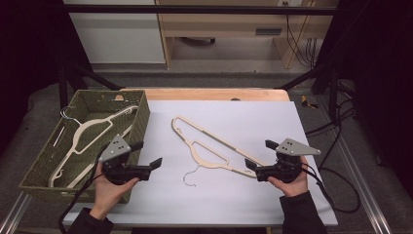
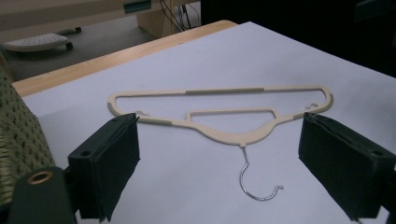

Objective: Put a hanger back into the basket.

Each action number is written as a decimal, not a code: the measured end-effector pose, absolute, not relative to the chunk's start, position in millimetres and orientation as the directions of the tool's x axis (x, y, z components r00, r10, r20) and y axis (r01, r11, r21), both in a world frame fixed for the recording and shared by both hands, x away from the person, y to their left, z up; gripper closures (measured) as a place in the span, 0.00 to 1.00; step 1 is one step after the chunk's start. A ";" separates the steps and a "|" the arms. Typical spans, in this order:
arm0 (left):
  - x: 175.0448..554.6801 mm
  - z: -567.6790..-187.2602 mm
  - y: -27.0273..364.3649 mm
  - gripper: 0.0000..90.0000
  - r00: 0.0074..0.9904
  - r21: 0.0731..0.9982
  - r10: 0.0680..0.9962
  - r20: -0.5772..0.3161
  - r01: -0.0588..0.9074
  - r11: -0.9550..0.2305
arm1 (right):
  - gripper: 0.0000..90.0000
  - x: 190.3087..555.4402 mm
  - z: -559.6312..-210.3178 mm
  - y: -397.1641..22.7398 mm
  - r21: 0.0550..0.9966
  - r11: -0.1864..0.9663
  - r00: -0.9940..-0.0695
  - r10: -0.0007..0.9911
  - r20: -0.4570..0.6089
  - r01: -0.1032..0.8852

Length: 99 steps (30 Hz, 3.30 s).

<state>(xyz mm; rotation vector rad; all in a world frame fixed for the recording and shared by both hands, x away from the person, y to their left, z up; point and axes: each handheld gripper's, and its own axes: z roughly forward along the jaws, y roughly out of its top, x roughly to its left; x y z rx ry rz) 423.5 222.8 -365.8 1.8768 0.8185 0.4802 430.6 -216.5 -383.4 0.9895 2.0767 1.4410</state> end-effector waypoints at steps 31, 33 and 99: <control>462.8 -460.0 112.9 0.42 0.651 0.758 0.759 0.010 0.490 -0.431 | 0.05 435.1 -394.8 -208.1 0.918 0.228 -0.670 0.740 0.053 0.324; 465.9 -464.3 110.3 0.48 0.651 0.747 0.759 0.002 0.504 -0.435 | 0.05 435.4 -395.4 -207.3 0.918 0.228 -0.670 0.741 0.053 0.324; 453.7 -427.8 96.7 0.99 0.708 0.688 0.701 0.087 0.466 -0.557 | 0.20 470.9 -451.2 -116.4 0.820 0.438 -0.786 0.618 0.023 0.368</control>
